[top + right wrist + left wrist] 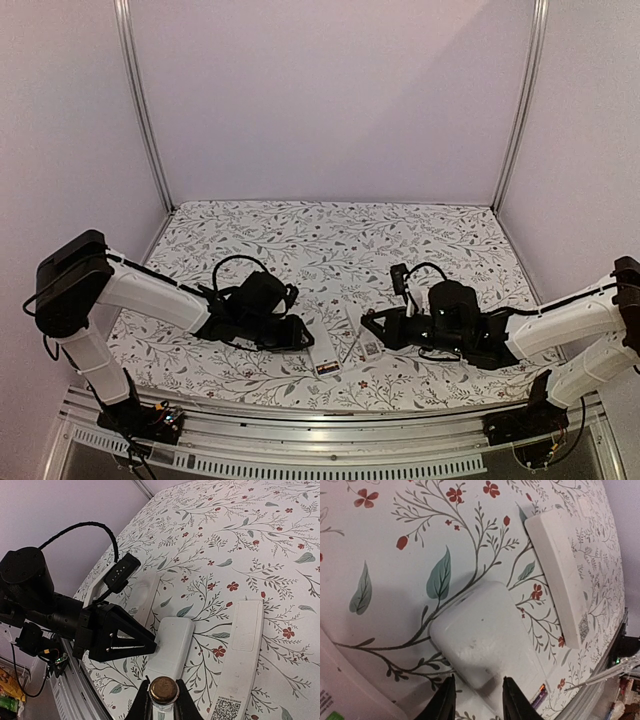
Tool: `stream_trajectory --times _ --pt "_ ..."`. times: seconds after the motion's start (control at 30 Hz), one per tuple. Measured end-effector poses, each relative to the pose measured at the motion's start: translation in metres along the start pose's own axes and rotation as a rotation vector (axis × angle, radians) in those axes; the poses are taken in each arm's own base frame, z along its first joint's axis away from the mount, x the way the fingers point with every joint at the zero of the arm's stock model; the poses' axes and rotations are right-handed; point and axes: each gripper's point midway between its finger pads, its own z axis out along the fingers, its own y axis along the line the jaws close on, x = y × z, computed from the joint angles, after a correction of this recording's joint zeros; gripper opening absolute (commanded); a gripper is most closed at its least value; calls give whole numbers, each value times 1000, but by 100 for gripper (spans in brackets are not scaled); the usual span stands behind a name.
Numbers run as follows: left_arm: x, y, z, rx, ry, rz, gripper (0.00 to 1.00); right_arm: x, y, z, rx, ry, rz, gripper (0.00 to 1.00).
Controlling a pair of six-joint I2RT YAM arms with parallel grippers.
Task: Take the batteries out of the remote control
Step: Adjust the remote control without the battery cover at the center of the board.
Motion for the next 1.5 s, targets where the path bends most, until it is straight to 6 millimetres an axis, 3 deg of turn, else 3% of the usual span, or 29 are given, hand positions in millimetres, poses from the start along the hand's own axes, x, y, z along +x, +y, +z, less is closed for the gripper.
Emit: stream_trajectory --times 1.03,1.5 --pt "8 -2 0 18 45 -13 33 1 8 24 66 5 -50 0" --pt "19 -12 -1 62 97 -23 31 5 10 26 138 25 -94 0"
